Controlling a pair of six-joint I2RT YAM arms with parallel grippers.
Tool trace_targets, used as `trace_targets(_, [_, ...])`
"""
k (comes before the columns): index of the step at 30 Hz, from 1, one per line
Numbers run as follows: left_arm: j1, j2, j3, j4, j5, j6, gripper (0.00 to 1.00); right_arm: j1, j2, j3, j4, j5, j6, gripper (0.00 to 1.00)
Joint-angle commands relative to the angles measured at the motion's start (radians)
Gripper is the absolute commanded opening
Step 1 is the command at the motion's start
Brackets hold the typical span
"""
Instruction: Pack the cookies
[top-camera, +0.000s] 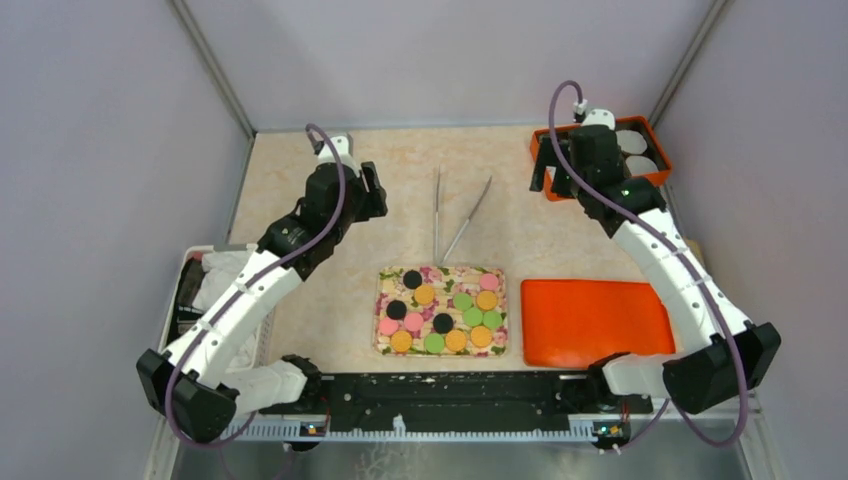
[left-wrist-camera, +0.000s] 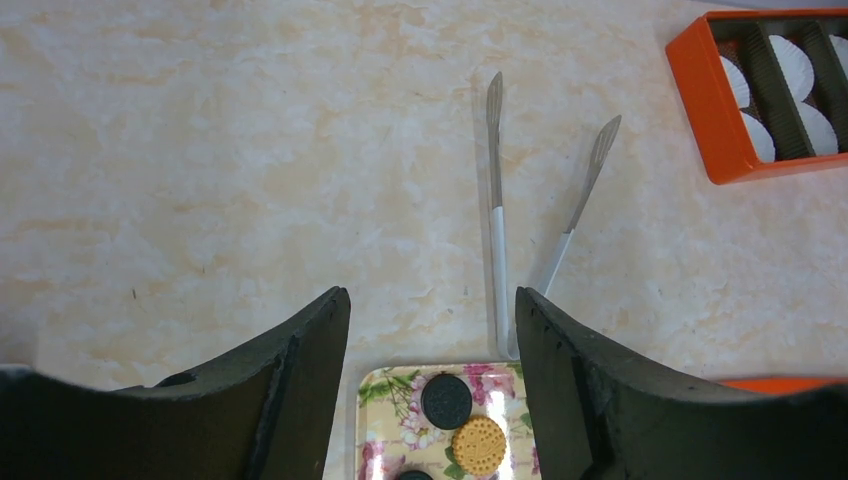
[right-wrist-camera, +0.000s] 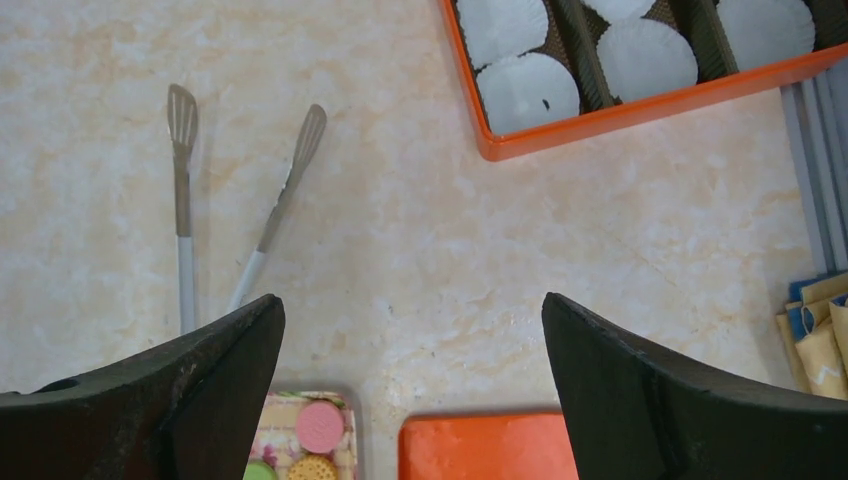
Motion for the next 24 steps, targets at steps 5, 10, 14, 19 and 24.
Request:
trace_targets(5, [0.000,0.034,-0.017,0.039,-0.033,0.001,0.69,0.009,0.083,-0.037,0.119,-0.057,-0.072,0.99])
trace_targets(10, [0.000,0.057,-0.039,0.068,-0.038,0.001,0.69,0.010,0.256,0.102,0.093,-0.029,-0.102,0.95])
trace_targets(14, [0.001,0.103,-0.014,0.057,-0.055,0.014,0.69,0.003,0.427,0.252,0.050,0.014,-0.115,0.87])
trace_targets(19, [0.002,0.146,-0.013,0.105,-0.067,0.044,0.69,-0.047,0.648,0.453,-0.004,0.004,-0.123,0.87])
trace_targets(24, [0.001,0.211,0.010,0.115,-0.075,0.064,0.70,-0.124,0.816,0.640,-0.048,-0.067,-0.112,0.87])
